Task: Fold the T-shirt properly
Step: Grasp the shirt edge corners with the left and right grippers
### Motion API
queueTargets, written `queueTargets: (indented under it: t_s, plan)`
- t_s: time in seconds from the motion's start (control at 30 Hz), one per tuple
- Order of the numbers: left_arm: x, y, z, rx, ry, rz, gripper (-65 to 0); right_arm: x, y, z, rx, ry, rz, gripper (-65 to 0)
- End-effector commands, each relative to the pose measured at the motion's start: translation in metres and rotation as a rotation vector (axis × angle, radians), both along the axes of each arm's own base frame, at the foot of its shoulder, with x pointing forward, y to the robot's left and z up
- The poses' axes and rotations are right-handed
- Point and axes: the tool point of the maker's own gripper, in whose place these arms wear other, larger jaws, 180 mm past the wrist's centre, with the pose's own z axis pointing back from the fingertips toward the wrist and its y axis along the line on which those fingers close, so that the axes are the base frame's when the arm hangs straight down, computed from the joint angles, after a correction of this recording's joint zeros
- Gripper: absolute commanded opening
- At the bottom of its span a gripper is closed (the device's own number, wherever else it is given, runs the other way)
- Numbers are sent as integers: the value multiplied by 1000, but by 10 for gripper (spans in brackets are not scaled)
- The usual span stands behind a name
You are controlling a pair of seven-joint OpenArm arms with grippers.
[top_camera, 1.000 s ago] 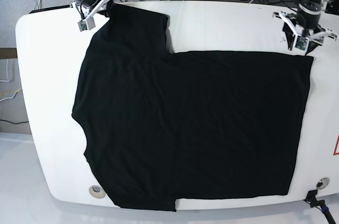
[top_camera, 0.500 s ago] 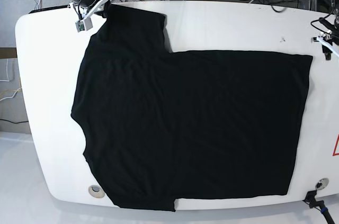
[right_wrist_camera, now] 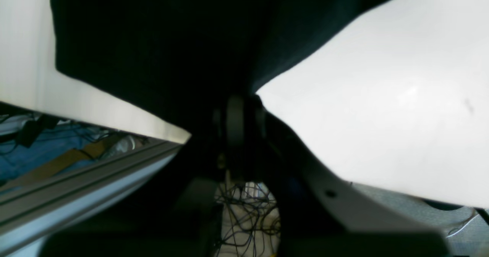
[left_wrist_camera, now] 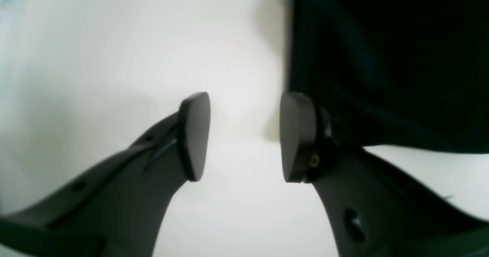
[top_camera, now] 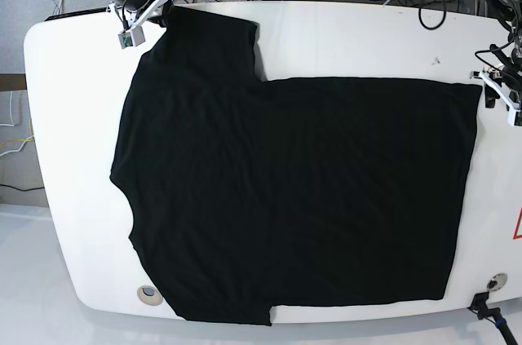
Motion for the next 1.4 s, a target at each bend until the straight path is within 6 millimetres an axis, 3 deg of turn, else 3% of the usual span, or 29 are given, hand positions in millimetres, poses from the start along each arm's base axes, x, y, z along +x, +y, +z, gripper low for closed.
queueTargets:
  t_s: [0.0, 0.17, 0.37, 0.4, 0.63, 1.2, 1.37]
  plan:
    - [9, 6, 18, 30, -31, -37, -368, 5, 0, 8, 4, -38, 5, -639]
    - [10, 0, 21, 26, -24, -86, -381, 6, 1, 9, 6, -43, 7, -638]
    - [11, -10, 21, 3, -11, -131, -471, 8, 2, 12, 7, -53, 14, -641]
    - [17, -16, 22, -43, -16, -175, -440, 8, -1, 9, -2, -45, 1, -650]
    - [25, -10, 11, -182, -11, -121, -417, 10, -2, 10, -5, -52, 1, -650]
    - [14, -26, -20, -397, 25, -91, -434, 8, -3, 10, -13, -52, 6, -650]
    - [8, -34, -31, -413, 64, -91, -525, 8, -2, 11, -6, -54, 5, -650]
